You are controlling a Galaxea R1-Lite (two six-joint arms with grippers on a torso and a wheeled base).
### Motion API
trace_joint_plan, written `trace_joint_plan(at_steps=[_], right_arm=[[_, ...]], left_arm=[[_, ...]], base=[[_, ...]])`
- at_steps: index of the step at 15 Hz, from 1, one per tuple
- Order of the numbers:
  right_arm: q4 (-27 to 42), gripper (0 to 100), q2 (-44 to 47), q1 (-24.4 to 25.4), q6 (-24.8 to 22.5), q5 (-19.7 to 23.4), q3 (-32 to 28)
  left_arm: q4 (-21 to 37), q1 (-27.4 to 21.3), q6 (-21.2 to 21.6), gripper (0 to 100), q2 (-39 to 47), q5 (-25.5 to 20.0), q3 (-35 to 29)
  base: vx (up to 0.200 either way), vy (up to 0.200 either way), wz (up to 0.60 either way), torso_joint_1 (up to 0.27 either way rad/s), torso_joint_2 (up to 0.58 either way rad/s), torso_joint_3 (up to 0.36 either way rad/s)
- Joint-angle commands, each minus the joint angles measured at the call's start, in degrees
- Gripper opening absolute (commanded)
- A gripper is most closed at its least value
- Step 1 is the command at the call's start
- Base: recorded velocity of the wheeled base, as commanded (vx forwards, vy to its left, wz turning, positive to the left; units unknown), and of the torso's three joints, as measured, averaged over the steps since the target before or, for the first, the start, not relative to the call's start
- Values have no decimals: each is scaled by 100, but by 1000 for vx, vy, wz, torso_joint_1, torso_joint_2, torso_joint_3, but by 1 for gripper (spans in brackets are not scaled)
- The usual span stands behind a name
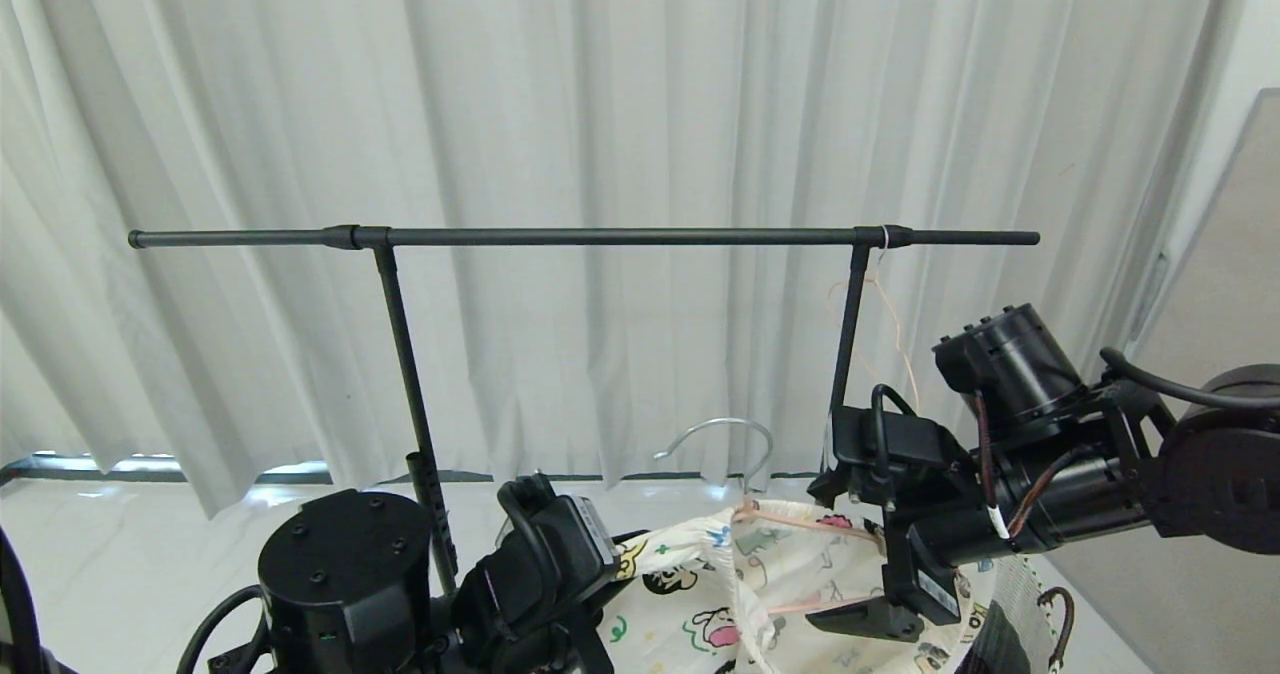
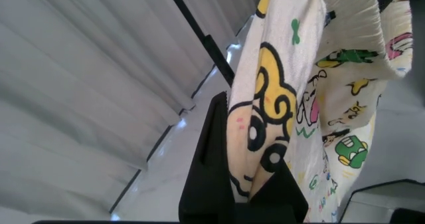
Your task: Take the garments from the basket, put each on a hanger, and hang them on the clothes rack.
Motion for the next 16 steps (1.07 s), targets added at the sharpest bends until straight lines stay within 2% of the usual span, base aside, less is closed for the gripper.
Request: trace_joint_plan(at_steps=[1, 2, 3, 10, 13, 14, 16], right_arm=[[-3, 100, 84, 0, -1, 3, -2], [-3, 100, 84, 9, -1, 3, 7], [-3, 0, 84, 17, -1, 3, 7], [-126, 0, 67, 17, -10, -6, -2], [-407, 0, 32, 17, -124, 3, 16], [-451, 0, -3, 17, -203, 3, 16], [-460, 0, -162, -9, -282, 12, 25]], left_arm=[[-5, -10, -4, 0, -5, -9, -1], [-5, -10, -12, 0, 4, -9, -1], [-5, -10, -12, 0, 4, -9, -1], [-5, -10, 5, 0, 4, -9, 8], [-5, -62, -48, 0, 4, -9, -10], [-13, -89, -127, 100, 4, 0, -27], [-13, -89, -188, 100, -14, 27, -36]], base=[[0, 0, 0, 0, 0, 0], [0, 0, 0, 0, 0, 0], [0, 0, 0, 0, 0, 0], [0, 0, 0, 0, 0, 0], [0, 0, 0, 0, 0, 0], [0, 0, 0, 0, 0, 0], [0, 0, 0, 0, 0, 0]])
